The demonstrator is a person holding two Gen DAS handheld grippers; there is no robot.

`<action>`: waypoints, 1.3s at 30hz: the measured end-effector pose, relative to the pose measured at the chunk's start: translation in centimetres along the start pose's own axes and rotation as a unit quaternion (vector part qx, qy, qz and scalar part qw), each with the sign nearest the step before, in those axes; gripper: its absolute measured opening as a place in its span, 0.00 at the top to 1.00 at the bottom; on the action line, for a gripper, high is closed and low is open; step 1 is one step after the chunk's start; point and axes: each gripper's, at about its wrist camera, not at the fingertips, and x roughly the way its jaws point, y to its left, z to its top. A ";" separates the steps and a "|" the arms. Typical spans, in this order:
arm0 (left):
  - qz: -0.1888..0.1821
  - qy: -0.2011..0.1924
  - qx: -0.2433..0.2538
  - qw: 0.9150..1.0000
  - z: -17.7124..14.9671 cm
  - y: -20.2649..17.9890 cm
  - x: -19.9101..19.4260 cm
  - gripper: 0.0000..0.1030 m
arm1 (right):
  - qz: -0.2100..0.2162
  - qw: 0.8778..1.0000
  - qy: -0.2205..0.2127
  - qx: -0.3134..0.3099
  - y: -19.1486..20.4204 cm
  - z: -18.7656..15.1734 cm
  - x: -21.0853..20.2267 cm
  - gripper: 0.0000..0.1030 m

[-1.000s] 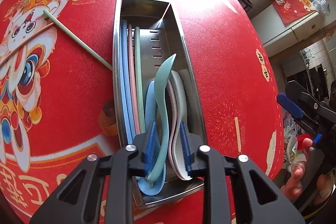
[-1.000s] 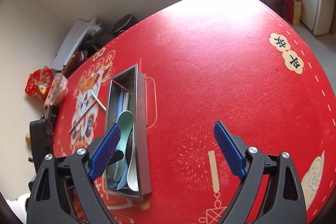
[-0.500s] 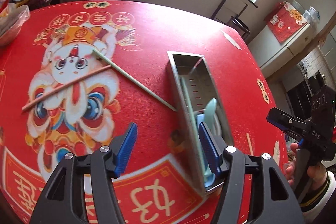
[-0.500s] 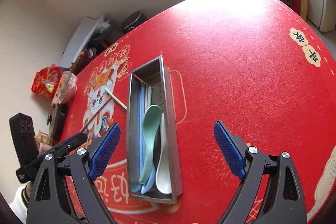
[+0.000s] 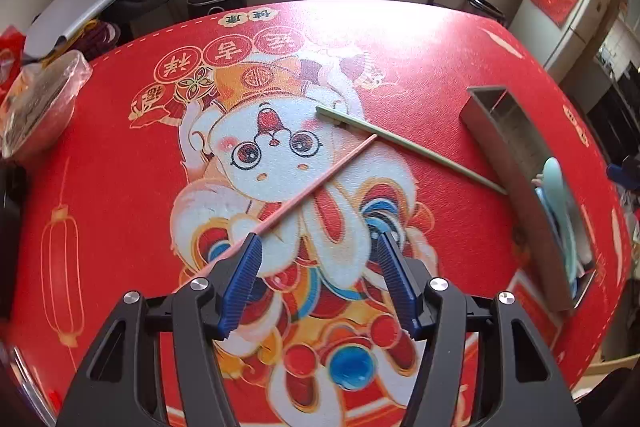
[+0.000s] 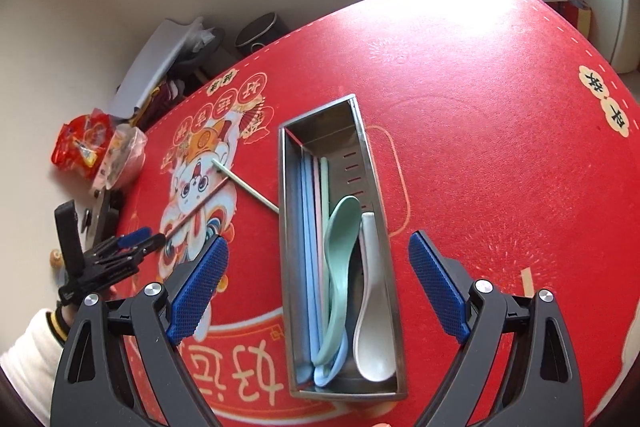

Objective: Organize utensils
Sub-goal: 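Move the open left tool to the pink chopstick and close on it, then grasp the pale-green chopstick with the right tool while the left tool holds the pink chopstick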

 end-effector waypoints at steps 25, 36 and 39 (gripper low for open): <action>-0.023 0.019 0.113 0.993 0.9 2.8 5.5 0.83 | -0.045 0.999 -0.003 0.024 3.0 -1.1 1.0 0.14; -0.028 0.011 0.072 0.997 -2.4 1.7 3.8 0.95 | -0.040 0.999 0.015 0.003 4.7 -1.2 2.4 0.14; -0.042 0.012 0.034 0.998 -3.7 1.9 2.9 0.94 | -0.038 0.999 0.019 -0.005 5.2 -1.1 2.8 0.14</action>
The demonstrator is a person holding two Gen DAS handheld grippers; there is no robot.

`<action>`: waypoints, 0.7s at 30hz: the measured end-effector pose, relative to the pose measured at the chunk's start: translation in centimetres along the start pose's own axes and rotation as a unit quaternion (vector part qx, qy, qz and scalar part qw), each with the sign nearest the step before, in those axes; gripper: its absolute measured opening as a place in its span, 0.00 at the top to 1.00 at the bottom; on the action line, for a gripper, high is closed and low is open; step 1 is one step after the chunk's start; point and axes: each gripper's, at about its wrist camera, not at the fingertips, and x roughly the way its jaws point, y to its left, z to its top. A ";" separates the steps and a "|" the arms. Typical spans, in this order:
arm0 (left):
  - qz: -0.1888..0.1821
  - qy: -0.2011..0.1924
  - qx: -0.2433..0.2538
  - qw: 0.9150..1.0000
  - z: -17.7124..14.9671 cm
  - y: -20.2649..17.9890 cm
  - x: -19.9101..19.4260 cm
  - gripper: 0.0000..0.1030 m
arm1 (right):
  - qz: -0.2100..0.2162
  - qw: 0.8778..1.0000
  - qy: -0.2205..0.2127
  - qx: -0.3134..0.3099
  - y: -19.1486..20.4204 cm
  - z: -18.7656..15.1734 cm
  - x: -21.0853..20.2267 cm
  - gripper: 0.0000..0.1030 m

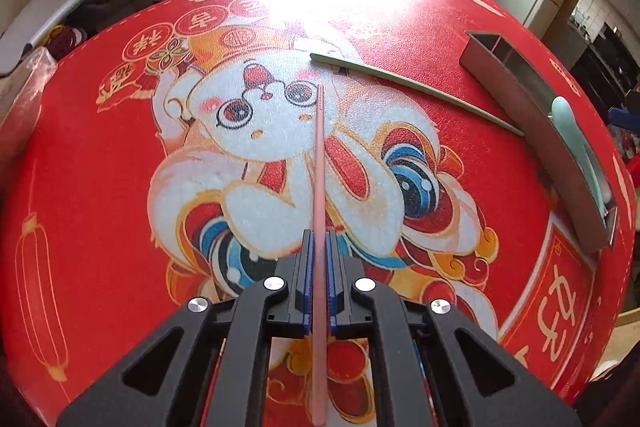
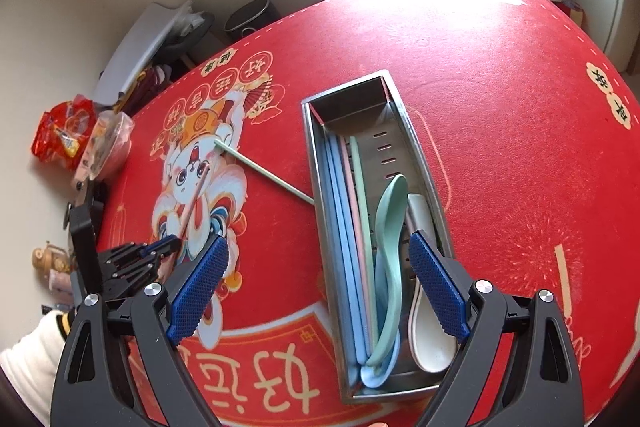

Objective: Organize utensils
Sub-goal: 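Grasp the pale-green chopstick with the right tool while the left tool holds the pink chopstick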

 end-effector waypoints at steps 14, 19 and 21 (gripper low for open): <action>-0.072 -0.067 -0.162 0.982 -5.2 0.7 -6.3 0.95 | -0.006 0.989 0.050 -0.136 6.8 1.0 4.2 0.14; -0.077 -0.079 -0.189 0.976 -6.5 1.0 -7.8 0.95 | 0.007 0.975 0.098 -0.198 9.3 1.8 7.9 0.15; -0.073 -0.085 -0.198 0.974 -6.8 1.3 -8.4 0.95 | -0.008 0.965 0.116 -0.237 10.4 2.1 9.8 0.15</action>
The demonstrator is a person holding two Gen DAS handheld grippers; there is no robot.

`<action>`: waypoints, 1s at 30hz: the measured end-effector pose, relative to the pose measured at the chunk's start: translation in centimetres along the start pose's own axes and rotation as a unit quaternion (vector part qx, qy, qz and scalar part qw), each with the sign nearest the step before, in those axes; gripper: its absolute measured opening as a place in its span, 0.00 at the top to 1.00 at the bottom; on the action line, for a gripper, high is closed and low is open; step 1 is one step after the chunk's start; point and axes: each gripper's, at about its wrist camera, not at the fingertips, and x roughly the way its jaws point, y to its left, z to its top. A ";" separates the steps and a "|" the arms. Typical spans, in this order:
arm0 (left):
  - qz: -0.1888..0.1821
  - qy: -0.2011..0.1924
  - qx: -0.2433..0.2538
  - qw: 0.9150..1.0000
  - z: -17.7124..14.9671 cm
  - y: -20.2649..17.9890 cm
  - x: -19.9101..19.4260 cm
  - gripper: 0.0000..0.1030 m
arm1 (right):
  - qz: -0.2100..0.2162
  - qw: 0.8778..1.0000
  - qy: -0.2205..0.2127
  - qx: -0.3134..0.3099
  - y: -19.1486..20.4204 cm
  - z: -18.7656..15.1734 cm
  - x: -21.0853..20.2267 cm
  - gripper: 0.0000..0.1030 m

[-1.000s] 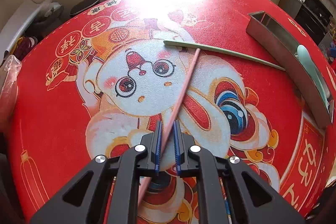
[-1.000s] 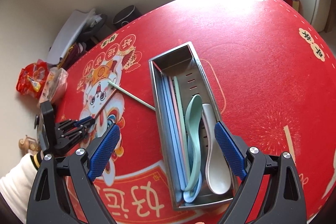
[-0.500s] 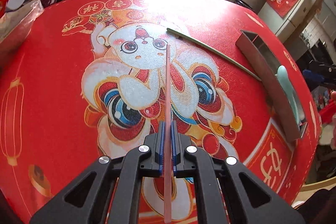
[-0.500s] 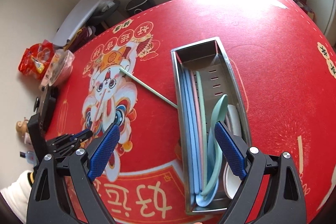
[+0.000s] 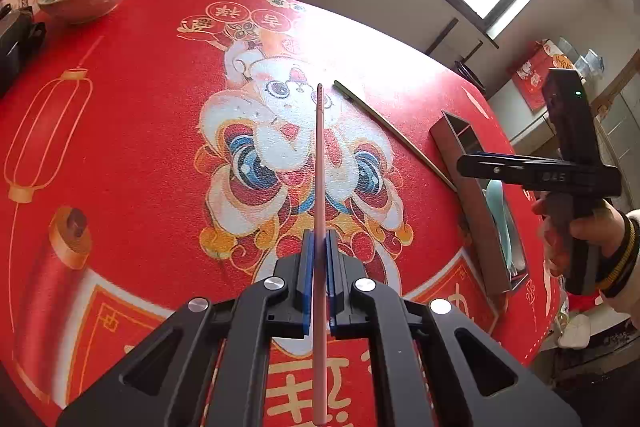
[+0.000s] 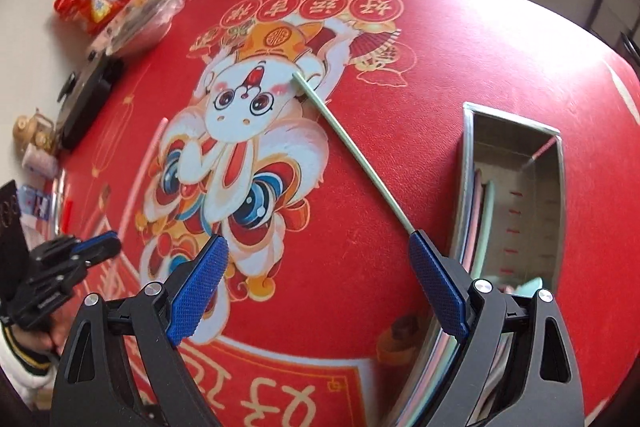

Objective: Organize utensils
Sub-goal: 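Grasp the pale-green chopstick with the right tool while the left tool holds the pink chopstick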

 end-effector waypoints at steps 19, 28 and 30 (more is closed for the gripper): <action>0.036 -0.039 -0.088 0.995 -2.4 5.1 -4.6 0.95 | -0.070 0.997 0.040 -0.021 -0.3 5.6 7.3 0.60; 0.029 -0.041 -0.086 0.995 -2.4 4.4 -4.5 0.95 | -0.054 0.997 0.043 -0.020 -0.1 5.4 7.2 0.91; 0.026 -0.040 -0.082 0.995 -2.3 4.1 -4.3 0.95 | -0.048 0.998 0.043 -0.023 0.3 4.8 7.0 0.92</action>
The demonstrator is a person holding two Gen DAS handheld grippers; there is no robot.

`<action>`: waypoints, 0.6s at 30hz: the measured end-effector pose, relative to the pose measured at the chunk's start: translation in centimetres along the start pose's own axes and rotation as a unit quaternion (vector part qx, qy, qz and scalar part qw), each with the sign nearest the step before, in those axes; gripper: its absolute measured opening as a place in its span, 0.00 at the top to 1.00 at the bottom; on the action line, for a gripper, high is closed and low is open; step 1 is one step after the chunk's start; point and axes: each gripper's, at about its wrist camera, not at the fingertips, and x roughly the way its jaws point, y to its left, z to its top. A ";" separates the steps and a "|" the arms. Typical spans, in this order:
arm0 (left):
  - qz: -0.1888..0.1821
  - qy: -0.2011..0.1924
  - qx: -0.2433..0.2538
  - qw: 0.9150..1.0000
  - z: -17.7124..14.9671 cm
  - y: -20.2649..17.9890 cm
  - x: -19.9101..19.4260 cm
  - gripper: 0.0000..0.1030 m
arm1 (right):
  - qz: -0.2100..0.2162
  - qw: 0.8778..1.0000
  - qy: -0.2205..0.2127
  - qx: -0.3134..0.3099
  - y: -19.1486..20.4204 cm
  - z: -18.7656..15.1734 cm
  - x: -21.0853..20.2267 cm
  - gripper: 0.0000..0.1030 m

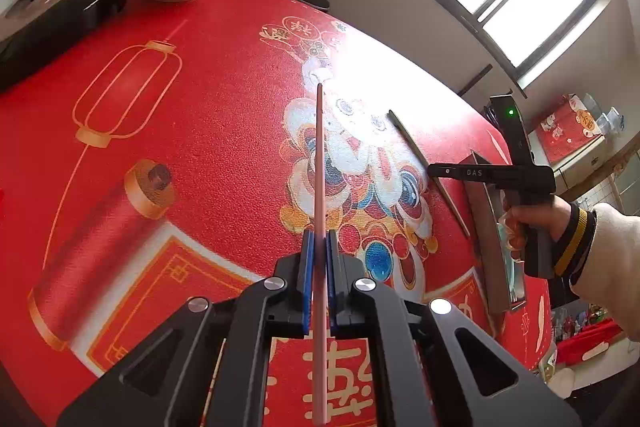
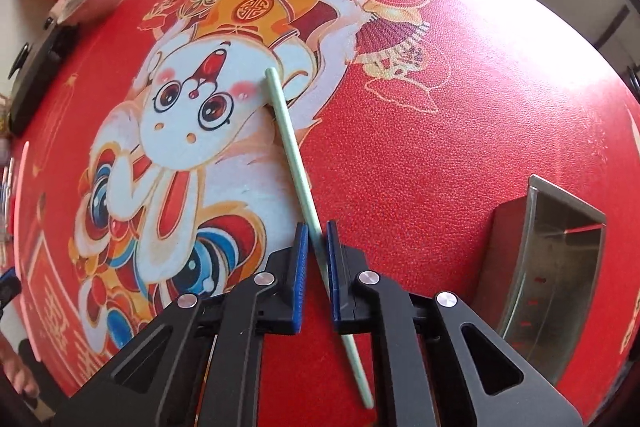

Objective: Organize utensils
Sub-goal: 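Grasp the pale-green chopstick with the right tool while the left tool holds the pink chopstick, then lower the pale-green chopstick into the tray and open the right tool while the left tool holds the pink chopstick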

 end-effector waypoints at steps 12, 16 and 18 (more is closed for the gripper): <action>-0.014 0.006 0.013 1.000 -0.2 -1.8 0.4 0.95 | 0.107 0.991 -0.054 0.066 2.0 -5.5 -3.3 0.94; -0.021 0.010 0.019 1.000 -0.3 -2.7 0.7 0.95 | 0.144 0.982 -0.083 0.088 2.5 -7.5 -5.2 0.94; -0.024 0.012 0.024 0.999 -0.3 -3.3 0.9 0.95 | 0.156 0.979 -0.089 0.099 2.7 -8.3 -5.8 0.94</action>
